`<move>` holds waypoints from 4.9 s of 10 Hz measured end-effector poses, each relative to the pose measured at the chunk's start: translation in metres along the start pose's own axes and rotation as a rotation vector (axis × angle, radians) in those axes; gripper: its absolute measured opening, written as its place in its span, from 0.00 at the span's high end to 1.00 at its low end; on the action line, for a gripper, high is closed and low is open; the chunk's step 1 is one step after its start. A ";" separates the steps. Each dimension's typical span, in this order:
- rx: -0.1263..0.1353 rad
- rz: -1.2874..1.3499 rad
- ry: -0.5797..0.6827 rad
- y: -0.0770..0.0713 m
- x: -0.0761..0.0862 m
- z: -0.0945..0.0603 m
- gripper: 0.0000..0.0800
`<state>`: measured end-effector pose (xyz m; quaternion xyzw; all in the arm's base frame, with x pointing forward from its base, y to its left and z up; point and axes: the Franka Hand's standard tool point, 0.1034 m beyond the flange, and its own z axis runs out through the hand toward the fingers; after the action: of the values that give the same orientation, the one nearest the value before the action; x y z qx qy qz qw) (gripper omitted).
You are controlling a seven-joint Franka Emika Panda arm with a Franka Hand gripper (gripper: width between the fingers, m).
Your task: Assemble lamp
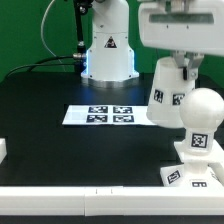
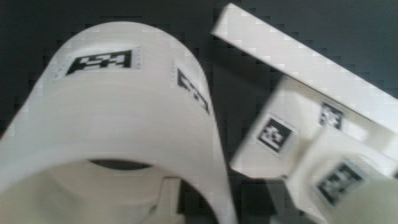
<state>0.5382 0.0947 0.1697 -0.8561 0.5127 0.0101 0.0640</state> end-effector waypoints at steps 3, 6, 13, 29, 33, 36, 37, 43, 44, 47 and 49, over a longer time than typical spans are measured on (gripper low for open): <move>-0.002 0.012 -0.039 -0.031 0.007 -0.059 0.95; -0.019 0.045 -0.055 -0.045 -0.004 -0.058 0.95; -0.127 -0.159 0.076 -0.090 0.035 -0.108 0.95; -0.159 -0.118 0.163 -0.111 0.027 -0.002 0.95; -0.189 -0.118 0.177 -0.106 0.025 0.030 0.95; -0.175 -0.110 0.185 -0.109 0.023 0.032 0.95; -0.175 -0.110 0.185 -0.109 0.023 0.032 0.85; -0.174 -0.110 0.185 -0.110 0.023 0.031 0.14; -0.174 -0.110 0.185 -0.110 0.023 0.031 0.13; -0.153 -0.133 0.177 -0.113 0.025 0.009 0.13; -0.117 -0.143 0.168 -0.108 0.034 -0.020 0.13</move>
Offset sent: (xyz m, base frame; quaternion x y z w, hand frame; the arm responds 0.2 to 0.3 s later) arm 0.0257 0.0295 0.0656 -0.0999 -0.0152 -0.0057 0.9949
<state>0.6480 0.1128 0.1974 -0.8907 0.4523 -0.0363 -0.0287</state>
